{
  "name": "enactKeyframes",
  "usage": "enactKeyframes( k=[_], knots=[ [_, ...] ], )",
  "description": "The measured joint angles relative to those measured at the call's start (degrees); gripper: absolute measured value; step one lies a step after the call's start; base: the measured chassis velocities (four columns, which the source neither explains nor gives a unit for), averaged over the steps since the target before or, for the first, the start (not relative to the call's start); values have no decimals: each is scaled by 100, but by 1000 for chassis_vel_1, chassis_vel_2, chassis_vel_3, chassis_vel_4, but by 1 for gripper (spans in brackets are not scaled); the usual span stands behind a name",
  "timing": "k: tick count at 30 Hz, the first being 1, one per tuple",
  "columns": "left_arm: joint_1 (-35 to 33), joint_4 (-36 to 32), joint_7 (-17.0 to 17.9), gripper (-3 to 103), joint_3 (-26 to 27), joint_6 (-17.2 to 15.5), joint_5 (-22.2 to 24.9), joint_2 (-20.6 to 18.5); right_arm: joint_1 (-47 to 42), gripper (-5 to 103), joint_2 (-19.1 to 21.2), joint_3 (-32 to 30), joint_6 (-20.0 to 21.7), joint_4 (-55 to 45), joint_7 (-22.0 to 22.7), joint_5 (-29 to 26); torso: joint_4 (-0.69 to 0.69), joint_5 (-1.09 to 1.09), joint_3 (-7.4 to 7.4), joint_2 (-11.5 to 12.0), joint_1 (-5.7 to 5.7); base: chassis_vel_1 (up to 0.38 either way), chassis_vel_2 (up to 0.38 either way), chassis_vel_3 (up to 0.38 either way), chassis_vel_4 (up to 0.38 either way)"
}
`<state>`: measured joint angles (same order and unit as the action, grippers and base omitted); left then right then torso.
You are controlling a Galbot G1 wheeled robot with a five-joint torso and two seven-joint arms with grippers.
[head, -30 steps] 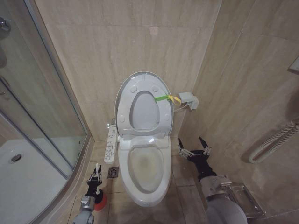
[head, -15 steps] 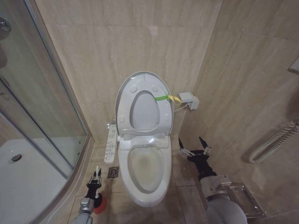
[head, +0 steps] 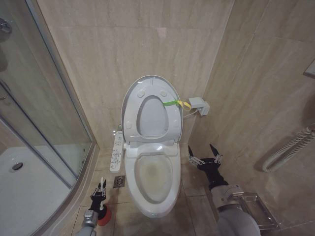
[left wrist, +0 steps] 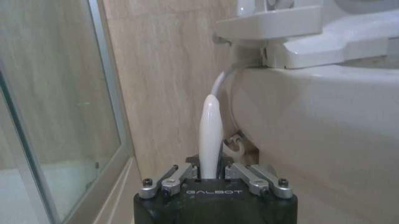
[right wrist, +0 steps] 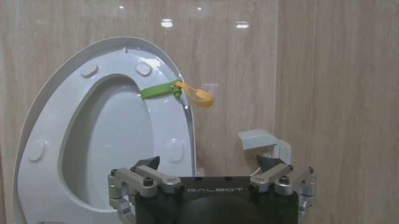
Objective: Open the toilet lid, clean the toilet bowl with a toilet brush, close the toilet lid, and flush.
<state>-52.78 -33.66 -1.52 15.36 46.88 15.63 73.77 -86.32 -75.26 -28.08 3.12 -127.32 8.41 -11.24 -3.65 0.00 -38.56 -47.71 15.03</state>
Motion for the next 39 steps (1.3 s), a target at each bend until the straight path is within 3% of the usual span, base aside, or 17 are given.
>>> enactKeyframes(
  k=[13,24,25,31,32,39],
  knots=[
    [24,295,-34,19,55,1,-152,27,0,100,0,0,0,0,0,0,0,0,0,0,0,0,0,0,0],
    [-124,5,258,19,51,-11,-334,-3,0,100,0,0,0,0,0,0,1,0,0,0,0,0,0,0,0],
    [-145,-37,278,37,51,-12,-338,-3,0,100,0,0,0,0,0,0,1,1,0,0,0,0,0,0,0],
    [-288,-314,379,37,55,-13,-364,-9,0,100,0,0,0,0,0,-1,0,0,0,0,0,0,0,0,0],
    [-353,-417,405,65,59,-13,-366,-16,0,100,0,0,0,0,0,0,0,1,0,0,0,0,0,0,0],
    [-797,-1014,558,65,132,-13,-441,-45,0,100,0,0,0,0,0,0,0,0,0,0,0,0,0,0,0]
  ],
)
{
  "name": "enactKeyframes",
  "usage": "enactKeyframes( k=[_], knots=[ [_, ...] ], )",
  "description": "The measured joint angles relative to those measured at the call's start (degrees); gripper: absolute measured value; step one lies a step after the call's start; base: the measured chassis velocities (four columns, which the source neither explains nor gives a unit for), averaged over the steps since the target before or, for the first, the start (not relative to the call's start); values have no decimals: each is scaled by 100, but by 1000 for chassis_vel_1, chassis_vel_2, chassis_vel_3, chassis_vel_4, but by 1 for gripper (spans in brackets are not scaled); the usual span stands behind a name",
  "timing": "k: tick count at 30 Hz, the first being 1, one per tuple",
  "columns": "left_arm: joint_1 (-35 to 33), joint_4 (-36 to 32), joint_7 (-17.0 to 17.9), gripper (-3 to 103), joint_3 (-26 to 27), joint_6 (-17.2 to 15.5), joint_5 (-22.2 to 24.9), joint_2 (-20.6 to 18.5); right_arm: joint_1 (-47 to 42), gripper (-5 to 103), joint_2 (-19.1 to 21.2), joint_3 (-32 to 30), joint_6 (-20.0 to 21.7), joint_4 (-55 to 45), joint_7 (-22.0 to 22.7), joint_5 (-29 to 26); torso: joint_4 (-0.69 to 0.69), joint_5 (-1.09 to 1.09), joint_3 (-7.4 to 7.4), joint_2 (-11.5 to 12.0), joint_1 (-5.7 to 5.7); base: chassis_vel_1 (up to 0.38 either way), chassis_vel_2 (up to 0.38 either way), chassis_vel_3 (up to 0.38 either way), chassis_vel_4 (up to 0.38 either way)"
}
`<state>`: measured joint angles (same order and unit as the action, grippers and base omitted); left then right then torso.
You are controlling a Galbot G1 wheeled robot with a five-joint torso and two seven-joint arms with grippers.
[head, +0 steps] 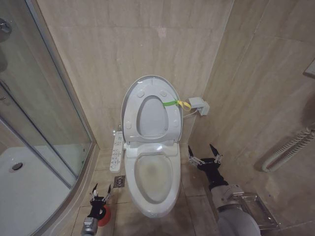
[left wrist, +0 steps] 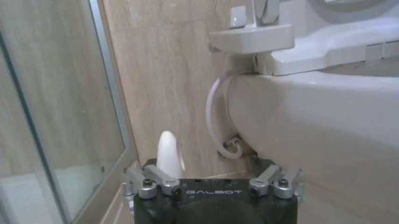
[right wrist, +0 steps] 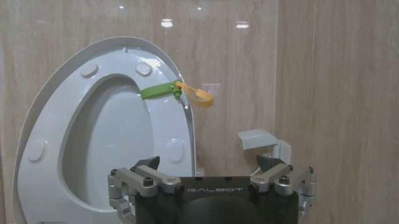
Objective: Open the toilet lid, clean the toilet bowl with a toilet brush, close the toilet lid, and flush.
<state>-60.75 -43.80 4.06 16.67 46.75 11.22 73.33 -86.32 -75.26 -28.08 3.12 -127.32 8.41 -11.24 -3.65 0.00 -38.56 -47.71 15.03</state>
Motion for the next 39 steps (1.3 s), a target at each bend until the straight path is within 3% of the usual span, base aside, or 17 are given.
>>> enactKeyframes(
  k=[2,3,8,9,15,26,35,39],
  knots=[
    [-59,-70,14,65,8,0,-6,-5,-1,100,0,0,0,0,0,0,0,0,0,0,0,0,0,0,0],
    [-216,-249,50,96,33,-1,-15,-18,0,100,0,0,0,0,0,0,0,1,0,0,0,0,0,0,0],
    [-833,-1121,228,96,202,-66,-59,-113,0,100,0,0,0,0,0,0,0,1,0,0,0,0,0,0,0],
    [-994,-1368,304,100,269,-102,-120,-143,-1,100,0,0,0,0,0,0,2,0,0,0,0,0,0,0,0],
    [-1533,-2333,748,100,630,-246,-552,-173,0,100,0,0,0,0,0,0,1,1,0,0,0,0,0,0,0],
    [-2684,-4472,844,100,1066,-703,-591,-126,0,100,0,0,0,-1,0,0,0,0,0,0,0,0,0,0,0],
    [-3625,-6194,1213,100,1343,-1194,-766,-107,0,100,0,0,0,0,0,0,0,0,0,0,0,0,0,0,0],
    [-3776,-6625,1218,100,1527,-1307,-727,-143,0,100,0,0,0,0,0,0,0,1,0,0,0,0,0,0,0]
  ],
)
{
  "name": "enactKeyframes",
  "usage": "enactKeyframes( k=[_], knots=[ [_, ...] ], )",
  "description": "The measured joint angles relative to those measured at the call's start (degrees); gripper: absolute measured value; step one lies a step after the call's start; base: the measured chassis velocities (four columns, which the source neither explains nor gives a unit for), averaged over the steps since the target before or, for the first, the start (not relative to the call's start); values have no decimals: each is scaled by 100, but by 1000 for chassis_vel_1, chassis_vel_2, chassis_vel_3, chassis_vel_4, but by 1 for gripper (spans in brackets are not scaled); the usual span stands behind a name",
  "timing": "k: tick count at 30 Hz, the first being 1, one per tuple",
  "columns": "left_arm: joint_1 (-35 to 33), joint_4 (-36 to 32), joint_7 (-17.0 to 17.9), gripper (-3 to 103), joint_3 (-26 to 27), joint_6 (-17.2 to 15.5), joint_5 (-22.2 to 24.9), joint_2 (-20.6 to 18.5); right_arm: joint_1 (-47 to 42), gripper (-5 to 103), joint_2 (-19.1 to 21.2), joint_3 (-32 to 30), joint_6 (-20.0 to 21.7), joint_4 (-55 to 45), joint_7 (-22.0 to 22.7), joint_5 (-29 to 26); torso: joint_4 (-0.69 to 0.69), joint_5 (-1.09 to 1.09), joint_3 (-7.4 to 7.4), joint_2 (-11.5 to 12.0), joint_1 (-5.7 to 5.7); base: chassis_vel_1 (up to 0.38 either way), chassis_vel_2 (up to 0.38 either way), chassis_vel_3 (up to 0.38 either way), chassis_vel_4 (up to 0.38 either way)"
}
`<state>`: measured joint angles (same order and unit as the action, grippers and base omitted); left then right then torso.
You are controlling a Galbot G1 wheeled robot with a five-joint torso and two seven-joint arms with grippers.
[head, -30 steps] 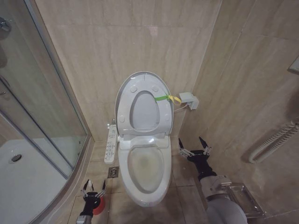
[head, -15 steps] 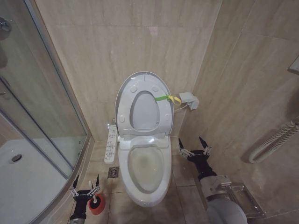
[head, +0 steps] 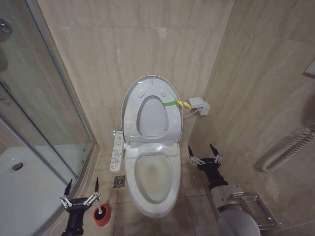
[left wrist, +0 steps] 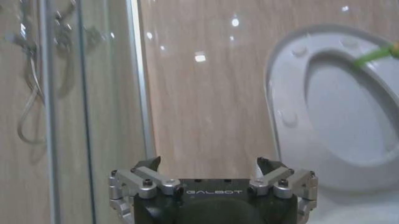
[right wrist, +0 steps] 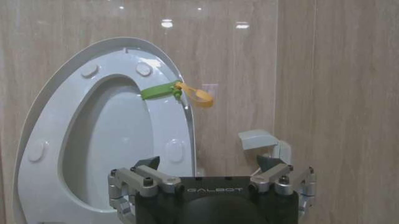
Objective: Open the toilet lid, clean the toilet bowl with a toilet brush, close the toilet lid, and flush.
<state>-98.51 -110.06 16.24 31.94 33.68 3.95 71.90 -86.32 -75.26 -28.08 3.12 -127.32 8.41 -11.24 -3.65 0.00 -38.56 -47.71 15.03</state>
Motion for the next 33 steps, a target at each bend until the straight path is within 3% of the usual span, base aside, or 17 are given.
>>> enactKeyframes(
  k=[8,12,18,21,24,29,33],
  knots=[
    [-159,-701,100,100,495,-347,648,-100,0,100,0,0,0,0,0,0,0,0,0,0,0,0,0,0,0],
    [-358,-1211,186,100,514,-797,1126,-89,0,100,0,0,0,0,0,0,0,-1,0,0,0,0,0,0,0],
    [-442,-1349,-117,100,558,-935,1163,81,0,100,0,0,0,0,0,0,0,-1,0,0,0,0,0,0,0],
    [-443,-1335,-616,100,651,-877,1172,270,0,100,0,0,0,0,0,0,0,-1,0,0,0,0,0,0,0],
    [-426,-1301,-805,100,676,-826,1168,418,0,100,0,0,0,0,0,0,0,-1,0,0,0,0,0,0,0],
    [-420,-1284,-898,100,659,-821,1042,690,0,100,0,0,0,0,0,0,0,-1,0,0,0,0,0,0,0],
    [-440,-1282,-892,100,614,-999,867,878,0,100,0,0,0,0,0,0,0,-1,0,0,0,0,0,0,0]
  ],
)
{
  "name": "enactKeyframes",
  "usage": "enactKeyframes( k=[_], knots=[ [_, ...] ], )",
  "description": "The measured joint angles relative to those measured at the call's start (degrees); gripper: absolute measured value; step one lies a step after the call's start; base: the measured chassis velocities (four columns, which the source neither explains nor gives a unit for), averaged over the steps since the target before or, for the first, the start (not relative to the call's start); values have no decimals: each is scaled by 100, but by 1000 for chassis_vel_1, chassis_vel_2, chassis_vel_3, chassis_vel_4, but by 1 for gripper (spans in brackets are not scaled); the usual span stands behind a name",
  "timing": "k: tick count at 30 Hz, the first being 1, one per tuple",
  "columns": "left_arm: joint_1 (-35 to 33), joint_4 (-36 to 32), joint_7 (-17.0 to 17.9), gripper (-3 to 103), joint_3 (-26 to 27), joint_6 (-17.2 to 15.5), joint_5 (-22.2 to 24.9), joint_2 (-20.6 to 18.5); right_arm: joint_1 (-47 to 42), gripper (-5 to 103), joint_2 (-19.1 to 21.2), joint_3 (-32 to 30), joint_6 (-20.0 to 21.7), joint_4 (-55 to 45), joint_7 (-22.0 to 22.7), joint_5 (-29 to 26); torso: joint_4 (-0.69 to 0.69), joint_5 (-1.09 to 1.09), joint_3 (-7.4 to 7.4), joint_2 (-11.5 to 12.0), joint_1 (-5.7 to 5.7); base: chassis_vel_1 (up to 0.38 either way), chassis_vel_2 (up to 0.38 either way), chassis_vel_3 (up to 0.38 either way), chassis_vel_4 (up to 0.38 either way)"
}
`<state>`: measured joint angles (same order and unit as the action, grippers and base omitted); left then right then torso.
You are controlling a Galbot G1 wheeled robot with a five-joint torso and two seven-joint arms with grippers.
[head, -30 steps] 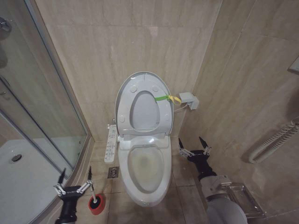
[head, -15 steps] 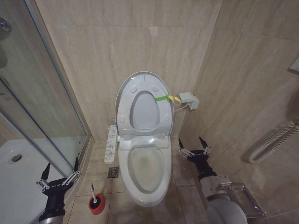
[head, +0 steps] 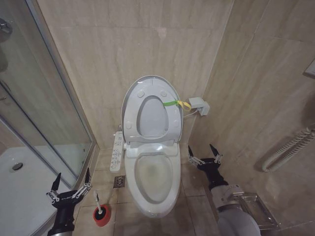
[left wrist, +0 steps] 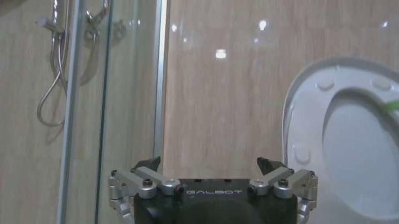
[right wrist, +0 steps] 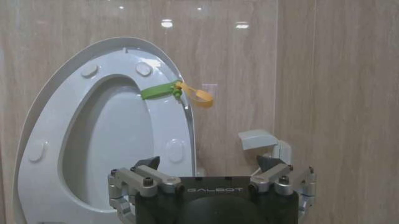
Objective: Open the toilet lid, clean the toilet bowl with a toilet brush, close the toilet lid, and flush.
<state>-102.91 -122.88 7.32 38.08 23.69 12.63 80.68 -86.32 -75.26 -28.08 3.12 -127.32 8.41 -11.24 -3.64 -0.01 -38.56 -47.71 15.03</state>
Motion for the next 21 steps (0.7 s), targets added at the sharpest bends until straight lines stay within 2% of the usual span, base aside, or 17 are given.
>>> enactKeyframes(
  k=[2,6,21],
  knots=[
    [-5,0,0,100,-17,-200,-104,97,0,100,0,0,0,0,0,0,0,0,0,0,0,0,0,0,0],
    [17,21,-86,100,-29,-371,-164,256,0,100,0,0,0,0,0,0,0,0,0,0,0,0,0,0,0],
    [-19,-239,-207,100,-333,-419,-433,445,0,100,0,0,0,0,0,0,0,0,0,0,0,0,0,0,0]
  ],
)
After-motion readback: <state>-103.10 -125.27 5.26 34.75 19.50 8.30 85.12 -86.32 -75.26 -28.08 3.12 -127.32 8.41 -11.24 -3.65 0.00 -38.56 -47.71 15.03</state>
